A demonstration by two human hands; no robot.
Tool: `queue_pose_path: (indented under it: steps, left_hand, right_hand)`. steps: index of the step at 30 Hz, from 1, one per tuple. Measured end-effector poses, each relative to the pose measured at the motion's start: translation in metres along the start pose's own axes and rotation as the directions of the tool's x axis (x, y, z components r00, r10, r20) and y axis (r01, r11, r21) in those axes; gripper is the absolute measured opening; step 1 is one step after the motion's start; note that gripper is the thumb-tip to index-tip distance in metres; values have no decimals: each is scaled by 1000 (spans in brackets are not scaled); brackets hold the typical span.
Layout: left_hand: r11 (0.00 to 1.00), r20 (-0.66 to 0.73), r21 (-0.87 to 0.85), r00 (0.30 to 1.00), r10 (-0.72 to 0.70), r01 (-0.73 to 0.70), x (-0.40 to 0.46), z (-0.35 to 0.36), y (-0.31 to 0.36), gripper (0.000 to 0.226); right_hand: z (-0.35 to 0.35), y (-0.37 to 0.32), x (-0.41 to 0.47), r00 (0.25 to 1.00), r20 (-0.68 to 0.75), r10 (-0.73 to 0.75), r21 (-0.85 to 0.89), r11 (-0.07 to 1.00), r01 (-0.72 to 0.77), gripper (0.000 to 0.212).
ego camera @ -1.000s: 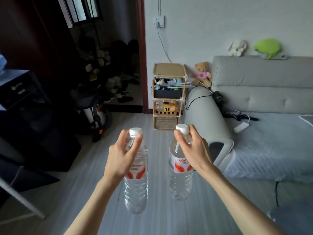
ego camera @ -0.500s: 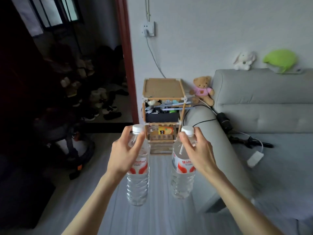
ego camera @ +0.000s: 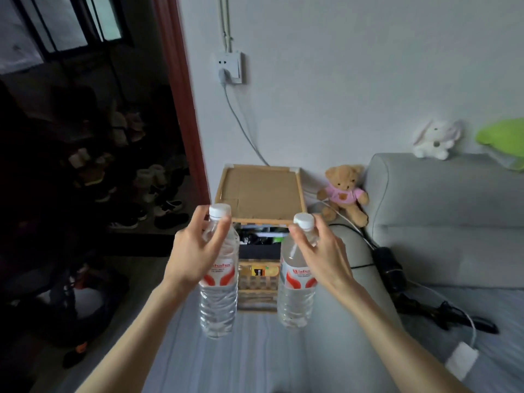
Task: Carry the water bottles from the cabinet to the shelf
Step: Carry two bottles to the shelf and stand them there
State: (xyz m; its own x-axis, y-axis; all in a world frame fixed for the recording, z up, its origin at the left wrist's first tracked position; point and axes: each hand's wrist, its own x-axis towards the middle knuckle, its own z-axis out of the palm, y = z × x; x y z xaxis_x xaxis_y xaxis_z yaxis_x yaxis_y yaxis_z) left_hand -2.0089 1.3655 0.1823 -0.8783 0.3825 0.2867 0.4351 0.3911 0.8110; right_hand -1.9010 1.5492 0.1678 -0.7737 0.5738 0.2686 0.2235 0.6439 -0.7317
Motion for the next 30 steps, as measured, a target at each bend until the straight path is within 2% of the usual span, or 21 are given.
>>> queue_pose_path:
  steps: [3, 7, 14, 20, 26, 30]
  left_hand:
    - [1000, -35, 26, 999, 13, -12, 48, 24, 3, 21]
    - [999, -21, 32, 999, -39, 39, 97, 55, -8, 19]
    - [996, 61, 46, 995, -78, 75, 197, 96, -40, 30]
    - [993, 128, 52, 986, -109, 103, 300, 121, -67, 32]
    - [995, 210, 81, 975, -72, 56, 388, 142, -88, 43]
    - [987, 279, 143, 954, -109, 71, 430, 156, -106, 59]
  right_hand:
    - [-1, 8, 63, 999, 8, -52, -2, 999, 52, 38]
    - [13, 25, 125, 996, 23, -86, 33, 996, 85, 57]
    - [56, 59, 223, 995, 83, -48, 73, 996, 42, 54]
    - [93, 73, 311, 997, 79, 17, 12, 1000, -18, 60]
    - [123, 80, 393, 998, 56, 26, -78, 997, -21, 45]
    - [140, 85, 433, 989, 132, 64, -96, 994, -52, 36]
